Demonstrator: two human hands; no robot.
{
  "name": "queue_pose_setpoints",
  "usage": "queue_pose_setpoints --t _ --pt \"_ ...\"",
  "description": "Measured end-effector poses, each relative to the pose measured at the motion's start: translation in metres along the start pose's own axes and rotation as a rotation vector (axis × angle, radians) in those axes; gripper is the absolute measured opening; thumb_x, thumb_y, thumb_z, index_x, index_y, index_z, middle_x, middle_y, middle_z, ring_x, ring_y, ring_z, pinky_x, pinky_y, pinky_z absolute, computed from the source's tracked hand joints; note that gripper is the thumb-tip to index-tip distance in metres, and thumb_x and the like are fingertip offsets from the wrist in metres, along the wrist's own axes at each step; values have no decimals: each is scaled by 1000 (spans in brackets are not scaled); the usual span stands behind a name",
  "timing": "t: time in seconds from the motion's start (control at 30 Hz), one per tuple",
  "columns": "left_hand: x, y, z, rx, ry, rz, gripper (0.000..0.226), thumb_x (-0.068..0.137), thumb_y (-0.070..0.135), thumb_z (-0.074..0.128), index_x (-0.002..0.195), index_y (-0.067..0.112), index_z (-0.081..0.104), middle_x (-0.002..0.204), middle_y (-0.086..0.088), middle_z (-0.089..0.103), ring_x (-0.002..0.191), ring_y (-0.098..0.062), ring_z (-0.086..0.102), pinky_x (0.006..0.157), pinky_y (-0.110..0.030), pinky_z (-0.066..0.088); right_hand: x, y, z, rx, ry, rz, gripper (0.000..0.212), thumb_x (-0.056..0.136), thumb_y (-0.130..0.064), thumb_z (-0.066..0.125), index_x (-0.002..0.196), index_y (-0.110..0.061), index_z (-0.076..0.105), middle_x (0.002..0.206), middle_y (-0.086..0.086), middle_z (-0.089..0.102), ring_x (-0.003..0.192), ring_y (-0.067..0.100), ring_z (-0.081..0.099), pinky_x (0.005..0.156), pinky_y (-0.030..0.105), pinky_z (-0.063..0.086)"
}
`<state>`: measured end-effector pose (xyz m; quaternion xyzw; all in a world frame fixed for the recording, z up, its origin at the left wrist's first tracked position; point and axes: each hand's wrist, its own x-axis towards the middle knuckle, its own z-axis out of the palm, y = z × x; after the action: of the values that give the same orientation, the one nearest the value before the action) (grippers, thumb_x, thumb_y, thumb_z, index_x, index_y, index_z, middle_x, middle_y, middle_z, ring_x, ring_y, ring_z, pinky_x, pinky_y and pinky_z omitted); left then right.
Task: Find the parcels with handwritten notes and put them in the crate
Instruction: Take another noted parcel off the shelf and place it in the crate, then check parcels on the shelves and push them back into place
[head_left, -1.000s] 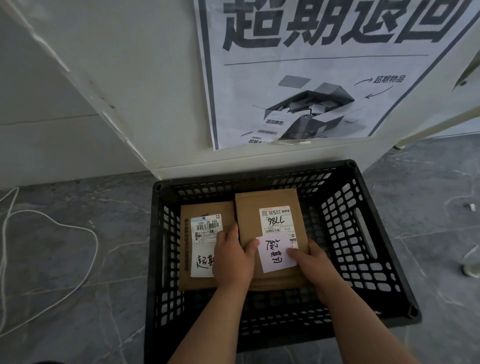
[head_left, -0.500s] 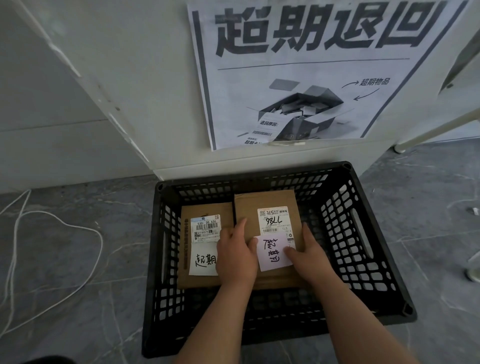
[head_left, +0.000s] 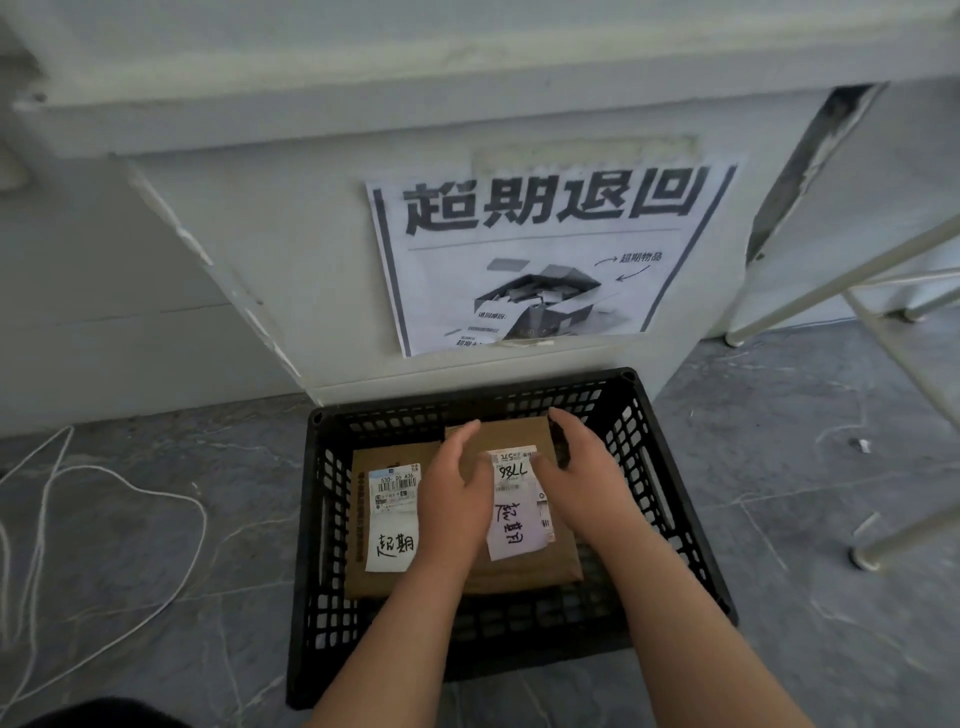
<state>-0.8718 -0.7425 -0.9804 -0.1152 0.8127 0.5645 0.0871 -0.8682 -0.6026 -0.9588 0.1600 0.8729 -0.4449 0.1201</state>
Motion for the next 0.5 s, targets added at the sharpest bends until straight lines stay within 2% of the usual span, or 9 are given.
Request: queue_pose_setpoints --t 0.03,0.1,0.2,0.3,0.37,0.47,0.5 --pt "-2 15 -4 -35 4 5 40 101 17 52 137 33 54 135 15 57 124 -3 51 103 -26 43 -6 -11 -9 5 12 3 61 97 -26 57 153 -24 34 154 -2 43 142 19 40 114 39 39" --pt "-9 48 -13 -107 15 -2 40 99 12 52 135 29 57 132 12 61 124 -5 55 99 -21 42 -20 -34 -26 57 37 9 63 97 -26 57 155 -25 32 156 -1 40 144 17 36 114 35 35" --pt "-32 109 -32 -154 -5 0 41 99 11 53 136 28 57 128 16 61 118 1 55 91 -14 39 -50 -74 -57 152 67 12 59 98 -25 57 153 -27 35 155 -3 42 142 15 38 111 32 36" --pt "-54 171 -53 -182 -30 23 41 99 10 53 134 31 58 125 19 60 114 10 53 84 -9 38 -80 -118 -94 246 108 1 57 99 -24 57 152 -27 37 154 -5 43 138 12 42 103 22 36" --pt "-69 216 -69 -192 -40 34 42 98 5 52 128 34 59 126 19 62 117 8 53 84 -8 38 -103 -151 -124 293 147 -14 56 99 -24 57 151 -28 39 152 -7 45 132 9 45 99 18 39" --pt "-98 290 -95 -192 -69 65 46 96 4 52 129 35 58 128 20 62 120 4 55 90 -13 42 -140 -207 -174 341 186 -41 54 99 -25 56 150 -32 40 150 -11 47 135 10 45 109 33 43" --pt "-105 312 -102 -196 -72 84 47 96 3 52 130 35 58 129 19 62 121 3 55 93 -17 44 -149 -223 -189 347 200 -53 53 99 -25 56 149 -32 41 148 -11 48 134 10 45 109 34 43"
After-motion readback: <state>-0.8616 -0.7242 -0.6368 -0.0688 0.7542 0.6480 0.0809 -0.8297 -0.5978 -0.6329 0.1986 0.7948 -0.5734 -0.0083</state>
